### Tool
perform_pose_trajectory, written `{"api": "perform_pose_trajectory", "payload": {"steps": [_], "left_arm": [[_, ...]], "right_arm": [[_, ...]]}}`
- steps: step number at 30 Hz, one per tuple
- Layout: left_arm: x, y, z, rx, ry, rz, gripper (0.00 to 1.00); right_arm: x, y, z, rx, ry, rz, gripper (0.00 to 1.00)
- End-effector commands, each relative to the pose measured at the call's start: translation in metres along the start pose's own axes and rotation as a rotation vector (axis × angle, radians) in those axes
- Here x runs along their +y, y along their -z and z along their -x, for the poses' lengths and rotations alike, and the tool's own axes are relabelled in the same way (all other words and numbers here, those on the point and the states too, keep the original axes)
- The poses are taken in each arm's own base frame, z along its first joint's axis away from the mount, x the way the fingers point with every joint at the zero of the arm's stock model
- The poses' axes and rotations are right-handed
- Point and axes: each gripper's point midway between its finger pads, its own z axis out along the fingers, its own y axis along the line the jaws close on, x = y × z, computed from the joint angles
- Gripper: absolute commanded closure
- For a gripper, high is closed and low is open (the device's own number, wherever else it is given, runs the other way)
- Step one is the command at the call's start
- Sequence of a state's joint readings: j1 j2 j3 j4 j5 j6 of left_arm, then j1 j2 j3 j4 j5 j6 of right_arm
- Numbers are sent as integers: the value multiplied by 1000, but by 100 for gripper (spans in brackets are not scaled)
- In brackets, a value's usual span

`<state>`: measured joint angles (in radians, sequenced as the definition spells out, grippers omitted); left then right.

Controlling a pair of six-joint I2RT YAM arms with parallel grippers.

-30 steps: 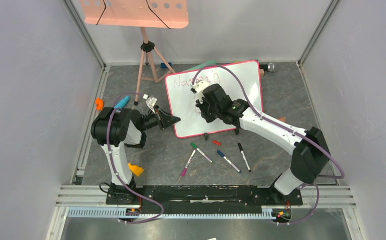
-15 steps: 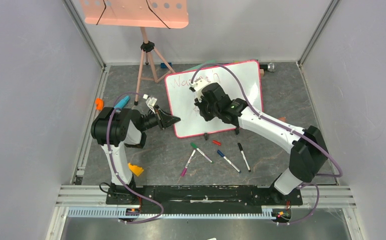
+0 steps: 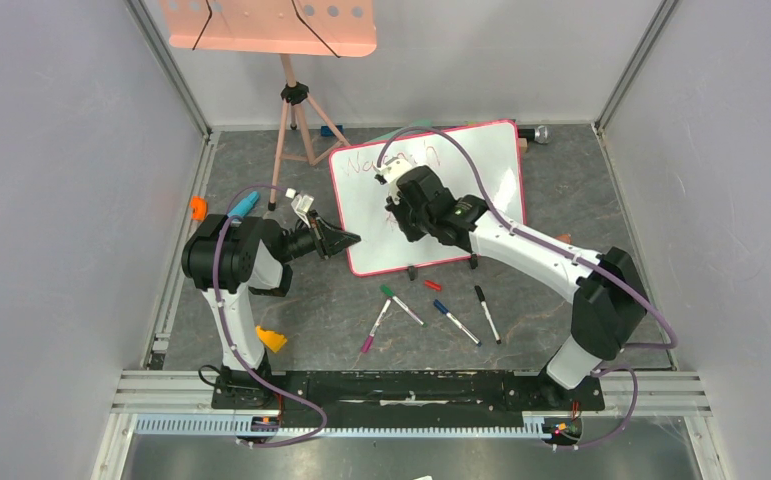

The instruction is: Write a sentence on the whiteboard

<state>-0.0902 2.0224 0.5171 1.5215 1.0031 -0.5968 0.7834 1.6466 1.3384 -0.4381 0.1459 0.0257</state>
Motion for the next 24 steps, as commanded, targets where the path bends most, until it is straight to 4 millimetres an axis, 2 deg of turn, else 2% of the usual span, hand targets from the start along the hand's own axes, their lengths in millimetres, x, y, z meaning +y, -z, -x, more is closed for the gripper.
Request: {"api": "perform_pose_trajectory", "payload": {"steps": [1,16,19,24], "left_arm": [[32,2,19,-96,-128,137,93],[33,3,19,-97,-130,141,93],[32,2,19,-97,-130,140,93],[33,2,19,-97,-127,139,93]], "right_arm": [[-20,6,13,-26,-4,-109,100],[-33,16,10,-6,-6,-180,100],[-33,20,18,-29,-12,-176,100],[-26,38,44,-153,-30,-116,100]]}}
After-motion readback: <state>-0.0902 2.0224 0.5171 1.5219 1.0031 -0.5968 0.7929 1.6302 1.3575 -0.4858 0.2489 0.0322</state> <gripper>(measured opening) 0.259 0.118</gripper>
